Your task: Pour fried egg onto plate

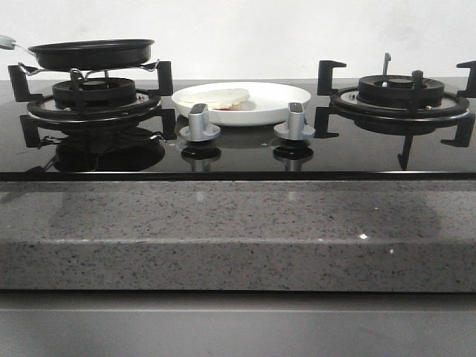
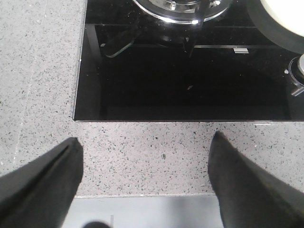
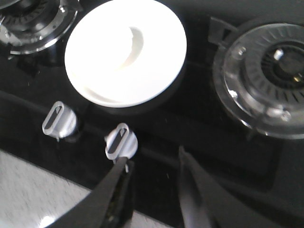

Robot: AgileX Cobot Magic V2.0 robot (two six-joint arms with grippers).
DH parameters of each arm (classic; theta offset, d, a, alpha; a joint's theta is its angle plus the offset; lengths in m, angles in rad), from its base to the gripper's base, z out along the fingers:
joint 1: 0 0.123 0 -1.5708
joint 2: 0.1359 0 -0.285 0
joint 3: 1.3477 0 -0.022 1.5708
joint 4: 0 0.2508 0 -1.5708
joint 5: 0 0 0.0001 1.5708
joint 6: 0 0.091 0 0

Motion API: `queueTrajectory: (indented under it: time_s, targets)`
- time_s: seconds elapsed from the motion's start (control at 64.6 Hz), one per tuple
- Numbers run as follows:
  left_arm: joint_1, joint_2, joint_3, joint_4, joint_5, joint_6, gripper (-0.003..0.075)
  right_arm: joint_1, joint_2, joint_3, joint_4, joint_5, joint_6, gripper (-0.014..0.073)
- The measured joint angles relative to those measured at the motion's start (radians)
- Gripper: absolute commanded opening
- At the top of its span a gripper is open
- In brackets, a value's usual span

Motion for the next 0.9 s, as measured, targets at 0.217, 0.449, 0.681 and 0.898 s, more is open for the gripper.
queueTrajectory:
  time_s: [0.217, 0.449, 0.681, 0.898]
  targets:
    - [0.0, 0.0, 0.0, 0.0, 0.0, 0.0, 0.0537, 0.0, -0.272, 0.337, 0.0, -0.1, -0.058, 0.0268]
    - [0.0, 0.0, 0.0, 0.0, 0.0, 0.0, 0.0537, 0.0, -0.476, 0.557, -0.004, -0.11, -0.067, 0.0268]
    - [0.0, 0.0, 0.0, 0.0, 0.0, 0.0, 0.0536, 0.0, -0.619, 0.663, -0.008, -0.112, -0.067, 0.0268]
    - [0.0, 0.0, 0.0, 0.0, 0.0, 0.0, 0.0533, 0.0, -0.678, 0.681, -0.012, -0.112, -0.067, 0.0268]
